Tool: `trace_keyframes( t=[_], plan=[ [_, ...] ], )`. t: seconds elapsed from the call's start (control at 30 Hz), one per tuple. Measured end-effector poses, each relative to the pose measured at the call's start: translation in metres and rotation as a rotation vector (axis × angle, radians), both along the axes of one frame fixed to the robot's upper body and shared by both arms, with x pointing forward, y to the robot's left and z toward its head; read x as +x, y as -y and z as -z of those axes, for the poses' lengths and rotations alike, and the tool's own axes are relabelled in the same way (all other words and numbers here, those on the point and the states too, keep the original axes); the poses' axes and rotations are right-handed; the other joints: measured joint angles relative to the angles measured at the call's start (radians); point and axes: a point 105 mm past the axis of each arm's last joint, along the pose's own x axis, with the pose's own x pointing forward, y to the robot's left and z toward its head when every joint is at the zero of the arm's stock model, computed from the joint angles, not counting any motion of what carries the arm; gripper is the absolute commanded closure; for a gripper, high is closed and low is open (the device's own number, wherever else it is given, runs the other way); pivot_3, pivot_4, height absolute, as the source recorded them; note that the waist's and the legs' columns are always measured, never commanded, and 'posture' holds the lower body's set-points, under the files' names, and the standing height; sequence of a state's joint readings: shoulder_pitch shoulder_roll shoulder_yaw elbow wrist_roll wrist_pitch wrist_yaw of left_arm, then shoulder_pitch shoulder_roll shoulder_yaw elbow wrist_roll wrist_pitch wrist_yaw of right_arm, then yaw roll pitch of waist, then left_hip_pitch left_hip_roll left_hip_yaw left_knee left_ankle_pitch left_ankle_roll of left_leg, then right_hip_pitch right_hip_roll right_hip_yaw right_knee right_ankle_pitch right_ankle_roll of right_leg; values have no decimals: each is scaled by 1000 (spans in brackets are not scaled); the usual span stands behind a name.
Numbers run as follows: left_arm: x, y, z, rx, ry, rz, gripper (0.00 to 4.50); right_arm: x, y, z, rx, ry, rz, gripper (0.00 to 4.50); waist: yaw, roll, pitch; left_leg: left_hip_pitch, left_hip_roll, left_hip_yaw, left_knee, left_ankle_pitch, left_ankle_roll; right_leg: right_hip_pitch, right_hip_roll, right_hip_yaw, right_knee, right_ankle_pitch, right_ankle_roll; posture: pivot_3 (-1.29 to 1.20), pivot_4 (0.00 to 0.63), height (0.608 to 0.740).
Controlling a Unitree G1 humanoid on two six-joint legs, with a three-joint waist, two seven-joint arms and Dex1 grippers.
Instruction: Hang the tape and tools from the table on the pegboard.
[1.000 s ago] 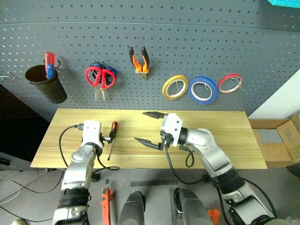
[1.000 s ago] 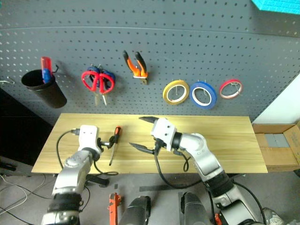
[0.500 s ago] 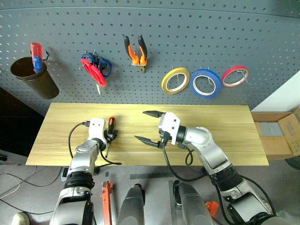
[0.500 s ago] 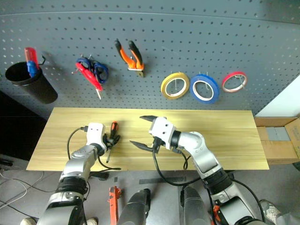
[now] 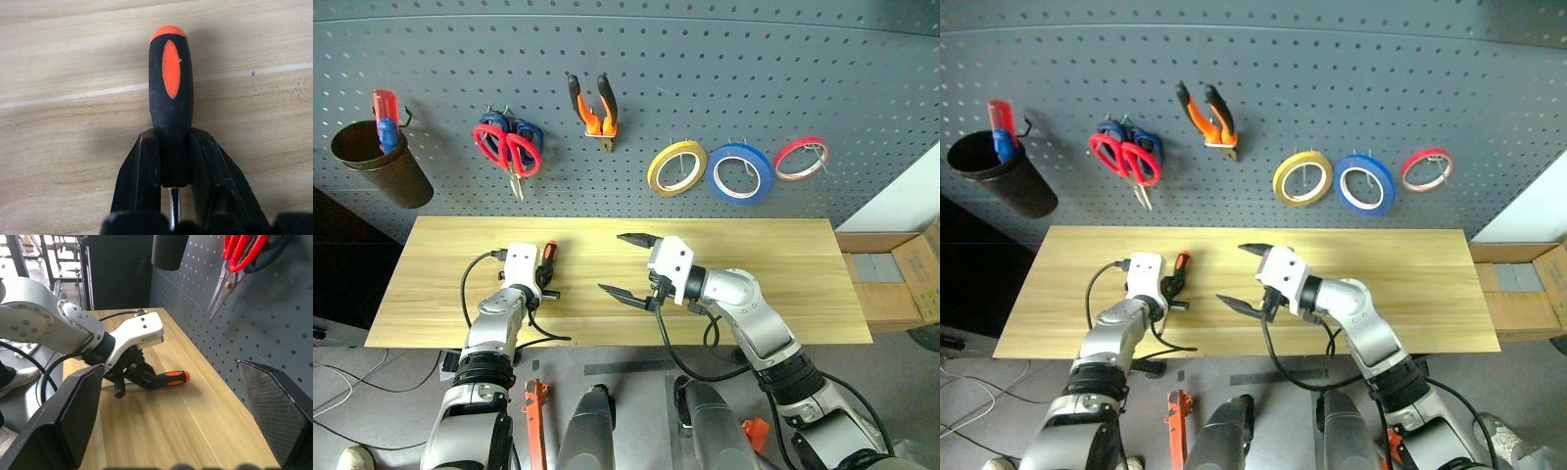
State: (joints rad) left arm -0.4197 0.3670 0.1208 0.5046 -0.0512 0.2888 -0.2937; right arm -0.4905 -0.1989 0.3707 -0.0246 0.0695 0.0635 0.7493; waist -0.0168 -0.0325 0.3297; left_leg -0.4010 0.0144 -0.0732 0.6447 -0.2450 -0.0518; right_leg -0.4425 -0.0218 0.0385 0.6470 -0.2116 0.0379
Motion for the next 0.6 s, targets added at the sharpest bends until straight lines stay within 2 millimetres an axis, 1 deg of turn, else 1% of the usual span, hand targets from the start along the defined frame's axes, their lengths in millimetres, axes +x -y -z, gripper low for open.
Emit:
trace_keyframes(
  t=[0.03,0.1,0.13,0.17,0.23,0.27,0.3,0.33,0.37,0.4,0.43,0.5,0.57,0.6],
  plan=[
    [-6,2,0,21,10,11,4008,-2,2,-4,15,-3,-10,0,0,-1,0,0,0,0,0,0,0,0,0,0,0,0,0,61,274,740],
    [-16,5,-6,63,37,20,4008,-4,8,-12,55,-7,-16,0,0,-3,-3,-1,0,-1,0,-1,-1,0,-1,-1,-1,0,0,86,225,740],
    [-24,6,-10,86,56,17,4008,-6,13,-18,84,-10,-19,0,1,-4,-3,-1,0,-2,-1,-1,-2,0,-1,-1,-1,0,0,90,216,740],
    [-35,6,-15,117,83,-4,4008,-10,19,-25,130,-19,-23,0,2,-5,-7,-1,1,-2,-1,-2,-3,0,-1,-1,-2,0,-1,100,199,740],
    [-55,7,-18,151,103,-40,4008,-15,28,-36,190,-27,-27,0,4,-6,-21,-1,1,-2,-1,-3,-5,0,-3,-1,-3,0,-1,112,174,740],
    [-60,8,-19,168,108,-50,4008,-16,31,-40,206,-26,-26,0,8,-6,-27,-1,1,-2,-2,-3,-5,0,-3,-1,-3,0,-1,131,144,740],
    [-66,6,-23,197,127,-67,4008,-17,31,-44,227,-30,-27,0,10,-8,-34,-2,1,-2,-2,-3,-5,-1,-2,-2,-3,0,-1,140,134,740],
    [-80,6,-34,246,178,-94,4008,-19,31,-49,261,-30,-19,0,10,-10,-43,-1,2,-2,-2,-3,-5,-1,-2,-2,-3,0,-1,150,122,740],
    [-86,8,-42,268,214,-108,4008,-19,32,-52,280,-31,-13,0,15,-10,-52,-1,2,-2,-2,-3,-6,0,-2,-2,-3,0,-1,159,105,740],
    [-92,8,-56,303,272,-129,4008,-19,31,-56,305,-30,-6,0,22,-10,-63,-1,1,-2,-2,-3,-6,0,-1,-2,-3,0,-1,169,76,740],
    [-94,9,-67,321,318,-138,4008,-19,31,-58,320,-31,-1,0,26,-9,-74,0,1,-2,-2,-3,-6,0,-1,-2,-3,0,-1,171,72,740],
    [-99,3,-99,392,453,-187,4008,-19,23,-67,362,-20,-9,0,41,-9,-101,1,1,-1,-1,0,-6,2,1,-2,-3,0,-1,188,67,740],
    [-100,-8,-129,470,572,-250,4008,-18,14,-82,394,17,-30,0,43,-9,-117,4,0,-1,-1,3,-6,5,1,-3,-3,1,3,204,57,740],
    [-98,-16,-146,503,635,-291,4008,-17,11,-91,412,40,-36,0,43,-9,-125,5,0,-1,-1,5,-4,6,1,-3,-4,2,1,208,54,740]
  ],
)
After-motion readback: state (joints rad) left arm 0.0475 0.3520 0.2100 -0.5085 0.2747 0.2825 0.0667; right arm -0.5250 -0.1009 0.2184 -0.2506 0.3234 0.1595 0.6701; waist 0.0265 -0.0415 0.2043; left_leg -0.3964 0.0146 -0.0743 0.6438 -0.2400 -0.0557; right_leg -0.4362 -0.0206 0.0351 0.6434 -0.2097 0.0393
